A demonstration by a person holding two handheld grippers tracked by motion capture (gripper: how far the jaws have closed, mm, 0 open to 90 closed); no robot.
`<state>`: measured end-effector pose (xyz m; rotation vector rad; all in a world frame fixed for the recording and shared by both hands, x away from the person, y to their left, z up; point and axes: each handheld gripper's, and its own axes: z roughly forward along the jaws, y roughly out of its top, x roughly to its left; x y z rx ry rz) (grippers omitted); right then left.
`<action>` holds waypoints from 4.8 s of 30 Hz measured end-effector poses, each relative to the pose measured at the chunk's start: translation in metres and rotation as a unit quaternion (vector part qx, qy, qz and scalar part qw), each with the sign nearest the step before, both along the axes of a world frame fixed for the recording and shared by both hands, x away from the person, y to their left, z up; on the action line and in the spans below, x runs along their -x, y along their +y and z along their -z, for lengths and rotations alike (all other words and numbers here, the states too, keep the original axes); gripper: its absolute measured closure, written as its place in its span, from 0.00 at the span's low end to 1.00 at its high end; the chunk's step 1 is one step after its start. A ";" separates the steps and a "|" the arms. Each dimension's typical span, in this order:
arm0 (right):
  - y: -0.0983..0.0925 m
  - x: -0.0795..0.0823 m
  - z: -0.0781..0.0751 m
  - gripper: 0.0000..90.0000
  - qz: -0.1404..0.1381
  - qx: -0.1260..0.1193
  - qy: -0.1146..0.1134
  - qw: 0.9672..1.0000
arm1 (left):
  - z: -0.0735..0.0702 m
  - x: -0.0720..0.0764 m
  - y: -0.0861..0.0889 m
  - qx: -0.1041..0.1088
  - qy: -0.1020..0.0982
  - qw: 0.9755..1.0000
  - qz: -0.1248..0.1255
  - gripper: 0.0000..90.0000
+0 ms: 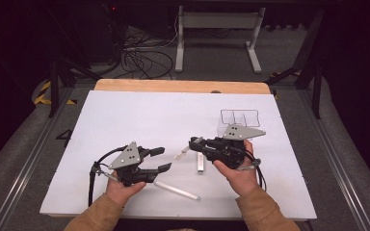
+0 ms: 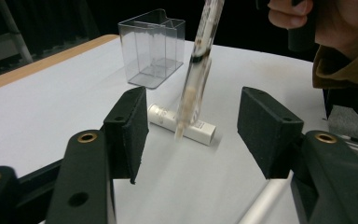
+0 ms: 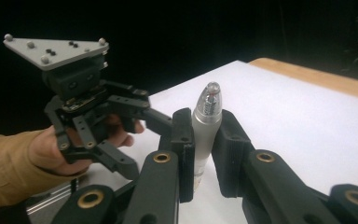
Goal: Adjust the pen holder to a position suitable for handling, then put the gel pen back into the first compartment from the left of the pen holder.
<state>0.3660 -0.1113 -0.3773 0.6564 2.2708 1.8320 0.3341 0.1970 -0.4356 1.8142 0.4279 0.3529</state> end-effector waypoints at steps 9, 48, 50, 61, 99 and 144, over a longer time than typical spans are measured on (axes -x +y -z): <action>-0.016 -0.007 -0.025 0.89 0.047 0.017 -0.034 0.998 | -0.002 0.004 0.013 0.000 0.007 1.000 -0.016 0.42; -0.080 -0.053 -0.039 0.89 0.268 0.073 -0.073 0.958 | 0.002 0.009 0.031 -0.015 0.001 0.999 -0.049 0.38; -0.081 -0.055 -0.037 0.89 0.273 0.075 -0.070 0.956 | 0.002 0.009 0.031 -0.015 0.001 0.999 -0.049 0.38; -0.083 -0.060 -0.031 0.89 0.278 0.080 -0.058 0.956 | 0.002 0.008 0.031 -0.015 0.004 0.999 -0.050 0.38; -0.069 0.003 -0.026 0.51 0.195 0.058 -0.076 0.976 | -0.005 0.010 0.032 -0.040 0.015 0.998 -0.045 0.24; 0.011 0.026 -0.001 0.50 0.032 0.165 -0.022 0.986 | -0.009 0.013 0.058 -0.025 0.023 0.997 -0.064 0.13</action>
